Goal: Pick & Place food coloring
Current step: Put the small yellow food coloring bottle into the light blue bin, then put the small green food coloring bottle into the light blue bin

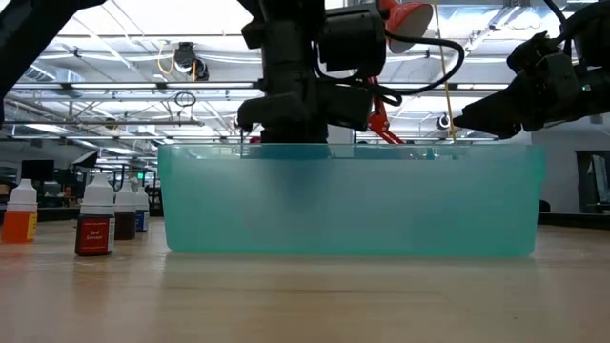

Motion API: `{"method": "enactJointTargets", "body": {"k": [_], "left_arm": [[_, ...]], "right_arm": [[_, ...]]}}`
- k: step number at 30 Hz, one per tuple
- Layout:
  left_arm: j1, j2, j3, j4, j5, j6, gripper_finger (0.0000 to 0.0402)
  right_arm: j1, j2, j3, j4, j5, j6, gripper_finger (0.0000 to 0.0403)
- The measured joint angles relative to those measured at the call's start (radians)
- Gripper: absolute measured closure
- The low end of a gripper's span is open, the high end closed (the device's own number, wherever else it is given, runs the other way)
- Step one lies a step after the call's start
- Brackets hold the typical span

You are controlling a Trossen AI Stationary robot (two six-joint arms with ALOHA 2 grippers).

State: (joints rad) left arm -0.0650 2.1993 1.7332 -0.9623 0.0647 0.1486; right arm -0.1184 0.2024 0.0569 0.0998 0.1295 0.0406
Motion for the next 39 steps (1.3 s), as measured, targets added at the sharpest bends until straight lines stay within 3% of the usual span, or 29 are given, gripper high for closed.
{"method": "enactJointTargets", "body": {"k": [7,14,21,28,33,39], "left_arm": [[0.0,0.001,-0.002,-0.002,-0.008,-0.008,0.0261],[0.0,-0.004,0.007,-0.003,-0.032,-0.004,0.0228],[0.008,-0.072,0.03,-0.054,-0.039,-0.001,0.0229],[0.016,-0.215,0.017,-0.152,-0.04,-0.068,0.0244],[0.006,-0.373,-0.123,-0.085,-0.04,-0.099,0.0254],[0.009,-0.614,-0.473,0.224,-0.065,-0.181,0.0266]], "right_arm": [[0.0,0.0,0.0,0.0,0.0,0.0,0.0181],[0.0,0.0,0.0,0.0,0.0,0.0,0.0181],[0.0,0.0,0.0,0.0,0.0,0.0,0.0181],[0.0,0.005,0.0,0.001,0.0,0.0,0.0181],[0.0,0.007,0.0,0.0,-0.001,0.0,0.0181],[0.0,0.007,0.0,0.0,0.0,0.0,0.0181]]}}
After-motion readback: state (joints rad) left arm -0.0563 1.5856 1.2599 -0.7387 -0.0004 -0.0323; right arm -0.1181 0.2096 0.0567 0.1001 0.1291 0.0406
